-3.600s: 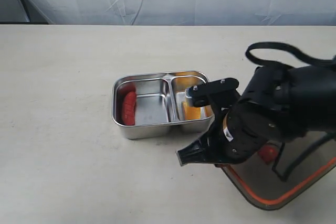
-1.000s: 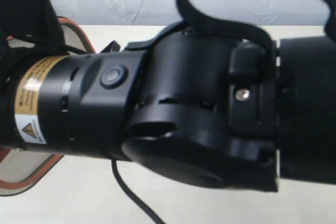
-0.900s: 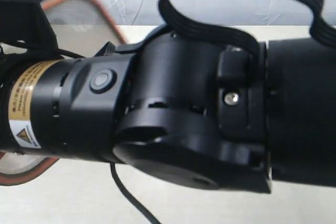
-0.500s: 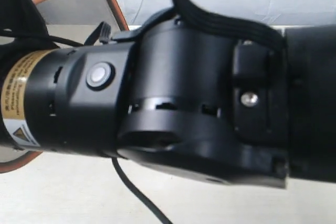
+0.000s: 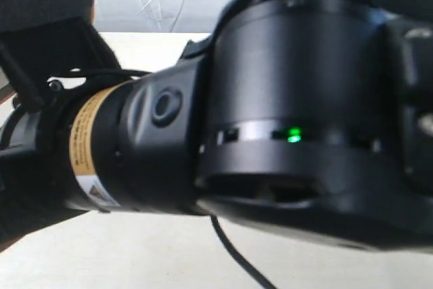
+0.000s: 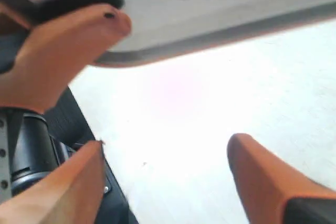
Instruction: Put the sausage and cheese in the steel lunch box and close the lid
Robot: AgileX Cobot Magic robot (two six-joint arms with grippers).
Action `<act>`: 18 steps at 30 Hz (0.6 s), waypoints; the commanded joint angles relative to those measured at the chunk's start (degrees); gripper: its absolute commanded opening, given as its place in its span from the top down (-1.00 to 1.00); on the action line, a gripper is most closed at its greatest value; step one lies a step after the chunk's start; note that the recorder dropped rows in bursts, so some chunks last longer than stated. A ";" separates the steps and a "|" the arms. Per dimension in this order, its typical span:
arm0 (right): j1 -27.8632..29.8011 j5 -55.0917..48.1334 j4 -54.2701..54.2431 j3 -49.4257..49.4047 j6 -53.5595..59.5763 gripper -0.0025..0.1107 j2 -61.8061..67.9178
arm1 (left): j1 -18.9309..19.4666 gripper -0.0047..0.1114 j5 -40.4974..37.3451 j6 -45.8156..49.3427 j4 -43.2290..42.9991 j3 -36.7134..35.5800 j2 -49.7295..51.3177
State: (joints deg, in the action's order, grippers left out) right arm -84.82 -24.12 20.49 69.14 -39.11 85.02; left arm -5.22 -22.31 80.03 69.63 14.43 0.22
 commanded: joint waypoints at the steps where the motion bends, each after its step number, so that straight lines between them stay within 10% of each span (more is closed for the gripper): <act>1: 0.15 -5.09 0.46 -0.16 -0.05 -0.17 -3.74 | -0.04 0.91 1.66 -0.05 -6.66 1.13 -0.22; 12: 18.19 -13.99 -0.69 -3.39 0.39 -0.17 -9.87 | -5.75 0.91 -7.23 -0.47 -38.10 6.25 -0.17; 18: 31.78 -10.68 -21.22 -4.18 16.56 -0.17 -8.55 | -8.26 0.92 -9.66 -6.74 -52.88 8.43 -0.17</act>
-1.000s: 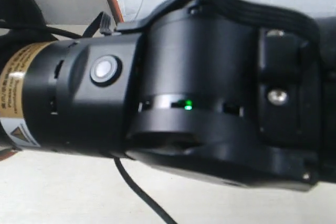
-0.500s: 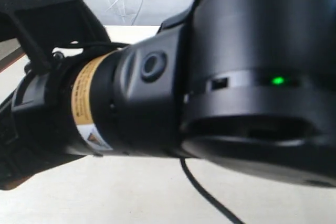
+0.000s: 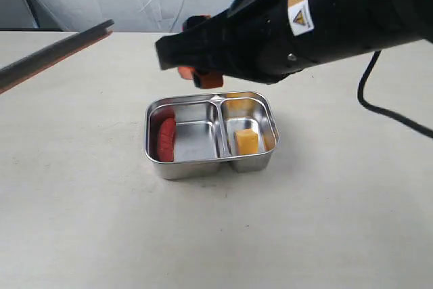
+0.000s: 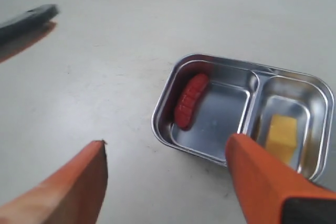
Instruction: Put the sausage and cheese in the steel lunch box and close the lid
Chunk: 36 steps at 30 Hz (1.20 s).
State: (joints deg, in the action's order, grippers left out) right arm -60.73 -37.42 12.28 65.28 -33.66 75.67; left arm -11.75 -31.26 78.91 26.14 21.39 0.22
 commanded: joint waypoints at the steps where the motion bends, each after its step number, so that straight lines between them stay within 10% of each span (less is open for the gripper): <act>1: 9.61 2.77 -17.87 -0.32 16.23 -0.16 1.17 | -2.11 0.92 -1.41 -6.99 -12.03 1.78 -0.17; 11: 27.92 -31.30 -90.74 -0.32 72.22 -0.16 15.03 | -7.81 0.92 -4.70 -7.45 -18.41 2.92 -0.17; 21: 24.64 -31.24 -108.04 -0.32 75.60 -0.16 23.89 | -7.81 0.92 -8.01 1.24 -8.03 3.22 -0.17; 36: 23.04 -32.55 -101.54 -0.32 73.78 -0.16 24.00 | -7.81 0.92 -7.74 4.50 -6.76 3.22 -0.17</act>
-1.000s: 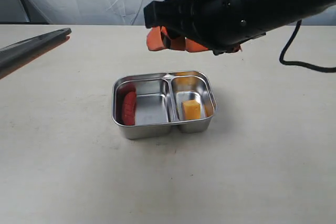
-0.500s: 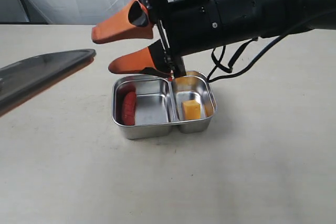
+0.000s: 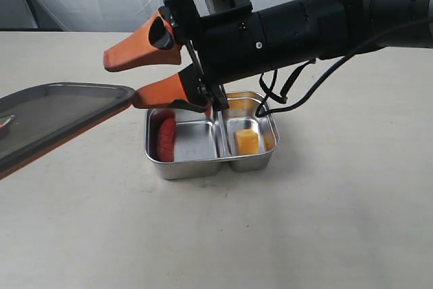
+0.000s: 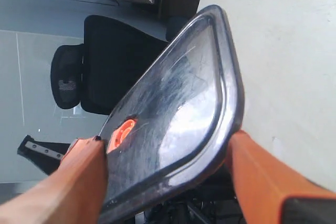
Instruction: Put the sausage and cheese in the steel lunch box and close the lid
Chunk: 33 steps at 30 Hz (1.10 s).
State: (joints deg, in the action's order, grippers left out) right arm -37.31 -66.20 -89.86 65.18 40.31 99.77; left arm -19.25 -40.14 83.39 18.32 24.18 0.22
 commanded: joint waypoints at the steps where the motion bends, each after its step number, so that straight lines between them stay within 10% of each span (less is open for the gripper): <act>1: -0.38 -3.76 1.14 -0.23 -0.19 -0.16 -0.11 | -0.30 0.92 1.14 0.02 0.97 0.42 -0.17; 24: -4.73 6.32 -3.68 -0.12 -0.23 -0.16 0.48 | -0.30 0.92 -2.52 2.77 6.43 0.42 -0.17; 26: -5.71 6.46 -3.27 0.64 -0.23 0.05 1.09 | -0.30 0.92 -3.70 2.77 6.43 0.42 -0.17; 29: -5.74 6.10 -2.09 0.85 2.72 0.95 1.13 | -0.30 0.92 -3.82 2.77 6.29 0.42 -0.17; 33: -5.74 6.33 -0.12 0.85 4.67 0.96 1.13 | -0.30 0.87 -4.82 2.25 5.51 0.42 -0.17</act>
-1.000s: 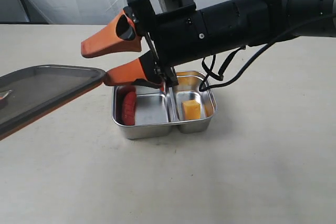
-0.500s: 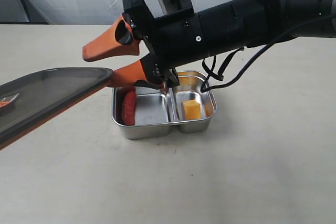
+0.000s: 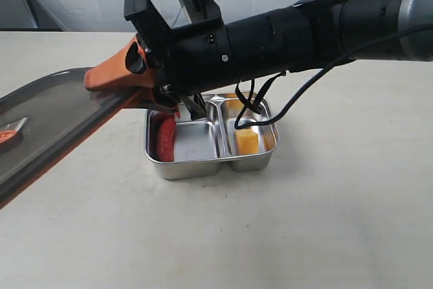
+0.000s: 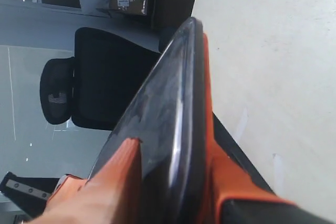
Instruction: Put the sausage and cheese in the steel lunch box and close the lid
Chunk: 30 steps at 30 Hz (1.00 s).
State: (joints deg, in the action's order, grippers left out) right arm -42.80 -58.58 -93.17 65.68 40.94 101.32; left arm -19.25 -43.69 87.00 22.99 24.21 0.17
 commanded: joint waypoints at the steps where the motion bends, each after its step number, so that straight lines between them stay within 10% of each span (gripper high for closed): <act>1: -0.25 -0.59 3.74 0.35 4.28 0.96 -0.41 | -0.30 0.76 -1.27 -3.31 -0.03 0.40 -0.12; 7: -0.61 2.76 3.48 0.35 5.65 0.96 -0.53 | -0.30 -0.06 -1.35 -7.74 -0.53 0.40 -0.12; 30: -0.51 32.42 -2.57 -10.49 7.28 0.96 -15.10 | -4.39 0.00 -10.42 -25.00 -18.68 0.40 -0.17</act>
State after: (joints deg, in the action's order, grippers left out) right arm -43.54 -33.33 -92.77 56.90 47.56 88.59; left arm -23.47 -54.55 63.98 4.80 24.21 0.17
